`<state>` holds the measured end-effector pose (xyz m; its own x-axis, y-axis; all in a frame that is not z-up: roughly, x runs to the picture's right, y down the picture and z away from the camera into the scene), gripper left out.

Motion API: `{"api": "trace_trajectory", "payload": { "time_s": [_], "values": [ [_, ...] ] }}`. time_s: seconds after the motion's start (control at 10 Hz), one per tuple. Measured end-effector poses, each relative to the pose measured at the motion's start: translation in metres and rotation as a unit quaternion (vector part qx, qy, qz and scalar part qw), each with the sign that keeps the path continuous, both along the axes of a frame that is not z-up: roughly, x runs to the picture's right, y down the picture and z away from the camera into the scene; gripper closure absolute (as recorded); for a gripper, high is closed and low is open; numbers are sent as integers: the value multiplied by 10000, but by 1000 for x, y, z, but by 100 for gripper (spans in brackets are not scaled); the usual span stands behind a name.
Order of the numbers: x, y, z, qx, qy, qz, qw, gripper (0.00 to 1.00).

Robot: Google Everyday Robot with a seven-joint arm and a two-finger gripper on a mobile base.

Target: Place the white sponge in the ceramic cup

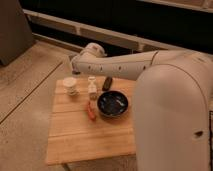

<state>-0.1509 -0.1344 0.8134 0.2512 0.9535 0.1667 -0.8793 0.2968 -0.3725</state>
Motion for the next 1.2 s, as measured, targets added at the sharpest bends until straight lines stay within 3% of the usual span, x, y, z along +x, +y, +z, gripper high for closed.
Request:
{"api": "trace_trajectory", "payload": {
  "time_s": [0.3, 0.7, 0.9, 1.2],
  "values": [
    [-4, 4, 26, -183, 74, 131, 9997, 100],
    [-26, 9, 49, -374, -84, 176, 9991, 100],
    [-40, 15, 61, -504, -181, 124, 9985, 100],
    [-55, 35, 84, -843, -219, -171, 9961, 100]
  ]
}}
